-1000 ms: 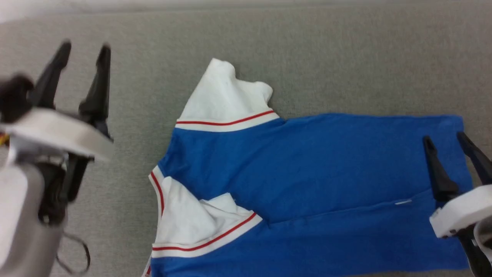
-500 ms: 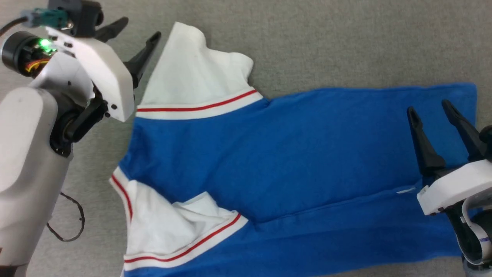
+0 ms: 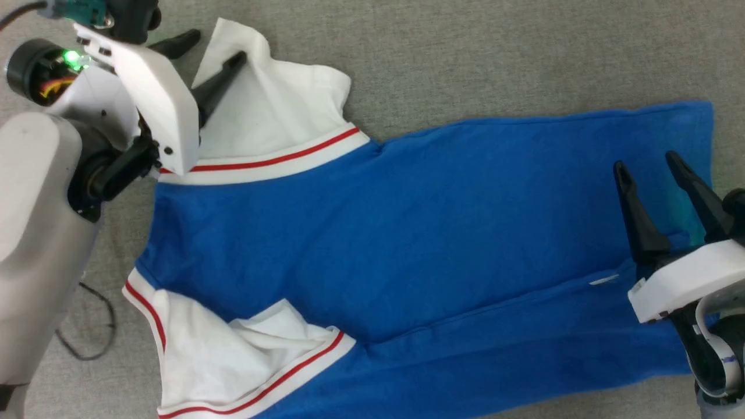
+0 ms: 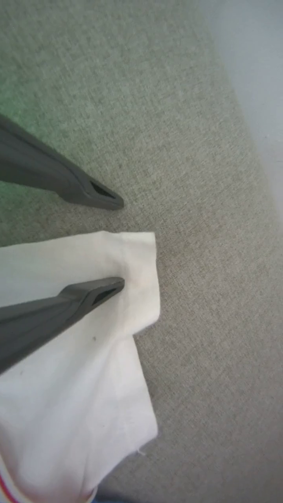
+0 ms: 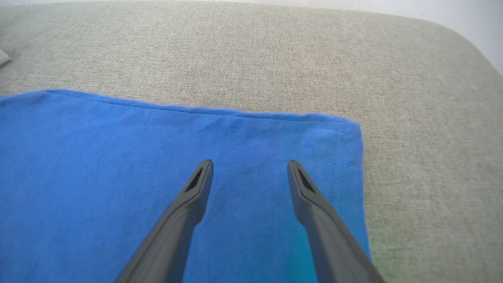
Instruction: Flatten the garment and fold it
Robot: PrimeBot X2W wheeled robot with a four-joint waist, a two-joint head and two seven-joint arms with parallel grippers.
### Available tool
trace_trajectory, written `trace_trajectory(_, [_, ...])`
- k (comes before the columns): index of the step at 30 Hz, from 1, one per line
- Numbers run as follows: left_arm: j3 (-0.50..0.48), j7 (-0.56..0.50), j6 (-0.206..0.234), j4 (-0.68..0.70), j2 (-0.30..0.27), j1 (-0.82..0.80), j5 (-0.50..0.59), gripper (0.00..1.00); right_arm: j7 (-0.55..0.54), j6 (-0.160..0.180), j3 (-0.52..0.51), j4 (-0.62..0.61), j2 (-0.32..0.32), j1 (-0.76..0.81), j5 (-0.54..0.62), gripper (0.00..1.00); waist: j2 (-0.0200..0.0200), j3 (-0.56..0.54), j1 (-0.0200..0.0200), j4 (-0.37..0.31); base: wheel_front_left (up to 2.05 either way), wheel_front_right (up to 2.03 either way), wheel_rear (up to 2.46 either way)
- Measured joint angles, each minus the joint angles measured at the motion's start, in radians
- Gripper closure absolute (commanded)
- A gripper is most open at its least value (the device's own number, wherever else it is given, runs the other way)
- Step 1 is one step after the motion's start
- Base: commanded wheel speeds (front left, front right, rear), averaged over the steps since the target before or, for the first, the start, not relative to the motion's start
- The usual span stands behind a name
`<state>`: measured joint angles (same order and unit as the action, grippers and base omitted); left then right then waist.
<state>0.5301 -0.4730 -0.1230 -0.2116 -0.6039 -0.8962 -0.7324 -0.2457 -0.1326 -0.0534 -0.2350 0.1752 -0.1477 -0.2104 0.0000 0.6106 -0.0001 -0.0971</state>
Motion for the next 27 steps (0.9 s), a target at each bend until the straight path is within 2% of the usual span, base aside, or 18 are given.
trace_trajectory(1, [0.01, -0.004, 0.0, -0.002, -0.006, -0.007, 0.0, 1.0, 0.0, 0.0, 0.0, 0.001, 0.0, -0.003, 0.0, 0.0, 0.0, 0.001, 0.0, -0.003, 0.0, 0.0, 0.0])
trace_trajectory(4, [0.044, -0.012, 0.0, 0.003, -0.023, -0.019, -0.019, 1.0, 0.0, 0.0, 0.0, 0.002, 0.0, -0.014, 0.0, 0.0, 0.0, 0.001, 0.0, -0.008, 0.0, 0.0, 0.0])
trace_trajectory(8, [0.062, 0.028, -0.001, -0.008, -0.028, -0.016, -0.026, 1.0, 0.0, 0.0, 0.0, 0.004, 0.01, -0.015, 0.002, 0.0, 0.0, -0.012, 0.0001, -0.009, 0.0, 0.0, 0.0])
trace_trajectory(14, [0.071, 0.103, -0.001, -0.034, -0.03, 0.006, -0.021, 1.0, -0.037, 0.0, -0.019, -0.028, 0.062, -0.055, 0.0, 0.0, 0.0, -0.054, 0.0, -0.001, 0.0, 0.0, 0.0])
trace_trajectory(17, [0.071, 0.118, -0.001, -0.037, -0.029, 0.016, -0.021, 1.0, -0.085, 0.0, -0.057, -0.035, 0.091, -0.117, -0.026, 0.0, 0.0, -0.077, 0.0, 0.008, 0.0, 0.0, 0.0])
trace_trajectory(20, [0.072, 0.126, -0.001, -0.037, -0.026, 0.017, -0.021, 1.0, -0.161, 0.0, -0.085, 0.0, 0.149, -0.178, -0.031, 0.0, 0.0, -0.089, 0.0, 0.022, 0.0, 0.0, 0.0])
trace_trajectory(27, [0.076, 0.139, 0.0, -0.037, -0.006, 0.017, -0.022, 1.0, -0.349, 0.0, -0.042, 0.131, 0.234, -0.202, -0.066, 0.0, 0.0, -0.078, 0.0, 0.054, 0.0, 0.0, 0.0])
